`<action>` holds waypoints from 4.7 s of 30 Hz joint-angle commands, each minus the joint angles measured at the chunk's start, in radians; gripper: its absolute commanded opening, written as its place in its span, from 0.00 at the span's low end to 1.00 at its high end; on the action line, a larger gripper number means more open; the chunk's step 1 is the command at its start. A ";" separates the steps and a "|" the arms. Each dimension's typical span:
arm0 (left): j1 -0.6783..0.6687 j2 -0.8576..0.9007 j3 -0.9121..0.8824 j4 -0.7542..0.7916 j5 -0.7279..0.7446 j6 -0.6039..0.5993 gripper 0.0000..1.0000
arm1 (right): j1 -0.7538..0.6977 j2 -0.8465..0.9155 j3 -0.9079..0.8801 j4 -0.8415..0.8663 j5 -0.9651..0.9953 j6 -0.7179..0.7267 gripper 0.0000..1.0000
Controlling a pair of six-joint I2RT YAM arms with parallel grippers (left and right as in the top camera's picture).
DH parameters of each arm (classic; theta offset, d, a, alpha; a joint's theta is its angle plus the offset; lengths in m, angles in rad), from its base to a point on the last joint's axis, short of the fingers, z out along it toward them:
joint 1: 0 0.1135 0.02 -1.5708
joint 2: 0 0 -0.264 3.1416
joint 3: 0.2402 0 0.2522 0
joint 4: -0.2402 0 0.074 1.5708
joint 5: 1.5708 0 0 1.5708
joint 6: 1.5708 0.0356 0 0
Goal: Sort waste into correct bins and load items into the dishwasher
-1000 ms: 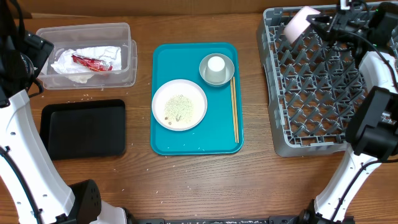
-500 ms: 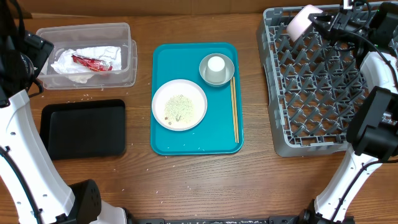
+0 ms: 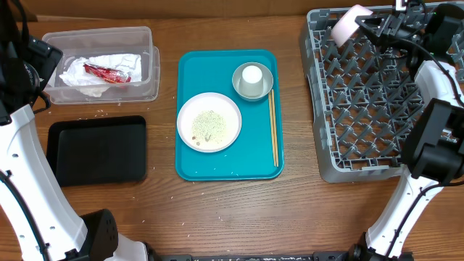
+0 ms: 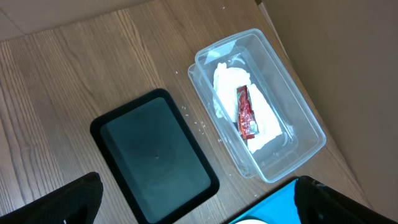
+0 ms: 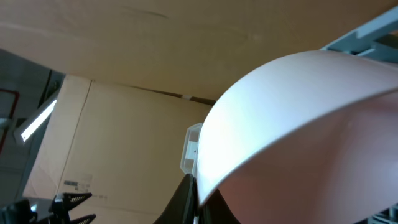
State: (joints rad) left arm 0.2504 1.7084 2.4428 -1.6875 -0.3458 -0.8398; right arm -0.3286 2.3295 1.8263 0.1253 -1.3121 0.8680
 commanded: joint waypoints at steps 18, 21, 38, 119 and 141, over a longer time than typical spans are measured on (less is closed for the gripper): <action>0.005 0.004 0.000 -0.002 -0.020 -0.021 1.00 | -0.079 0.057 0.021 0.023 -0.014 0.047 0.15; 0.005 0.004 0.000 -0.002 -0.020 -0.021 1.00 | -0.114 0.048 0.022 0.023 -0.013 0.077 0.12; 0.005 0.004 0.000 -0.002 -0.020 -0.021 1.00 | -0.181 -0.005 0.022 -0.063 -0.104 0.113 0.33; 0.005 0.004 0.000 -0.002 -0.020 -0.021 1.00 | 0.158 -0.547 0.170 -1.600 1.363 -0.478 1.00; 0.005 0.004 0.000 -0.002 -0.020 -0.021 1.00 | 0.073 -0.547 0.170 -1.548 1.363 -0.478 1.00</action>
State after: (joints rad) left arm 0.2504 1.7084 2.4428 -1.6875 -0.3485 -0.8398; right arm -0.2546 1.7943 1.9785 -1.4284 0.0414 0.3912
